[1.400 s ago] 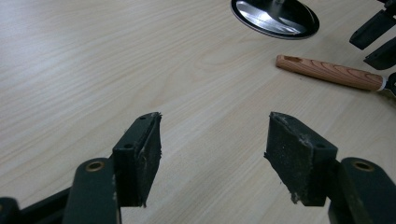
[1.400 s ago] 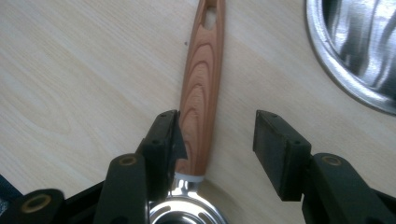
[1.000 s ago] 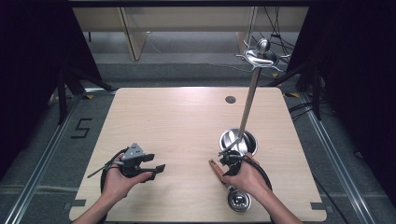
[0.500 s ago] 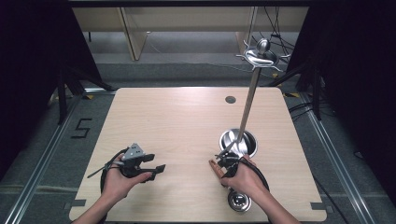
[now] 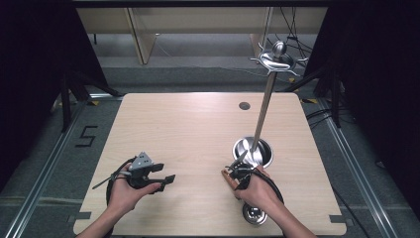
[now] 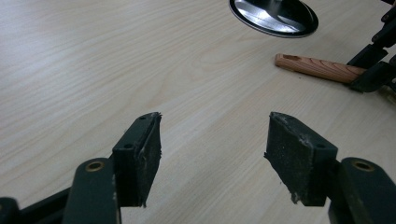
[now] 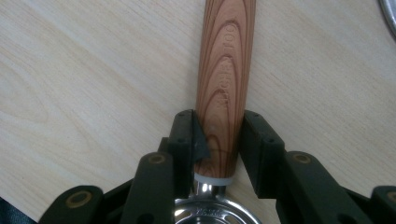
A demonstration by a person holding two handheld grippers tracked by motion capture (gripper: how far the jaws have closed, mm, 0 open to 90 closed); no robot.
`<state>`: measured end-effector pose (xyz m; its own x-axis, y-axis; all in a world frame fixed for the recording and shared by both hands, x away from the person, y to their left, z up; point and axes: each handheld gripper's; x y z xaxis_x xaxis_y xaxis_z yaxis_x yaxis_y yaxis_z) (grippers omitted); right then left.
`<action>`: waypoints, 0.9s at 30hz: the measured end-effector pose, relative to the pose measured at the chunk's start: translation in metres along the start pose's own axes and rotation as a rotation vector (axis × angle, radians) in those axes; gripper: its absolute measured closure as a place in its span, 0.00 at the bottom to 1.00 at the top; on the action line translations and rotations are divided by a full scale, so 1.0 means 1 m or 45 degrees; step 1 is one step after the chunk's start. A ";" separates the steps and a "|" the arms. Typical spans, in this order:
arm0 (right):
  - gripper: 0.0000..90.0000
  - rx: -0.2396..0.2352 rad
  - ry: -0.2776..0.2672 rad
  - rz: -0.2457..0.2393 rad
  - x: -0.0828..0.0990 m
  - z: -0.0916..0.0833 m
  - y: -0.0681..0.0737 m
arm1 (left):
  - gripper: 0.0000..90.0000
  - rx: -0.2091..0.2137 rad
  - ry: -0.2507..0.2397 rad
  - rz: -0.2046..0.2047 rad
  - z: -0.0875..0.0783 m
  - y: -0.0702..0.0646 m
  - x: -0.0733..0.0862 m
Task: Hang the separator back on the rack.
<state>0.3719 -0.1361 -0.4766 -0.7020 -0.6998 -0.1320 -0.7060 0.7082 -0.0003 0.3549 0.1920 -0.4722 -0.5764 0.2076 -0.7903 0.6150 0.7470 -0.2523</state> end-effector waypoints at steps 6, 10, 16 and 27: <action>0.77 -0.011 0.017 -0.002 0.002 0.000 -0.004 | 0.39 0.003 -0.003 -0.001 0.000 0.000 0.000; 0.77 -0.018 0.002 0.034 0.004 -0.001 -0.004 | 0.39 -0.003 0.019 0.015 -0.003 0.002 -0.001; 0.77 -0.042 -0.024 0.068 0.006 -0.006 -0.004 | 0.39 -0.015 -0.007 -0.005 -0.003 0.001 0.000; 0.77 -0.035 -0.195 0.075 0.027 -0.023 -0.010 | 0.39 -0.015 -0.004 -0.005 -0.004 0.001 0.000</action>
<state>0.3575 -0.1641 -0.4578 -0.7210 -0.6336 -0.2805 -0.6681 0.7430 0.0390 0.3537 0.1949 -0.4702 -0.5769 0.2029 -0.7912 0.6068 0.7549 -0.2488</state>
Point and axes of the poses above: each handheld gripper's, and its own axes: z roughly forward along the jaws, x roughly out of its underside, y roughly to its left, and after that the axes turned 8 degrees about -z, right-handed
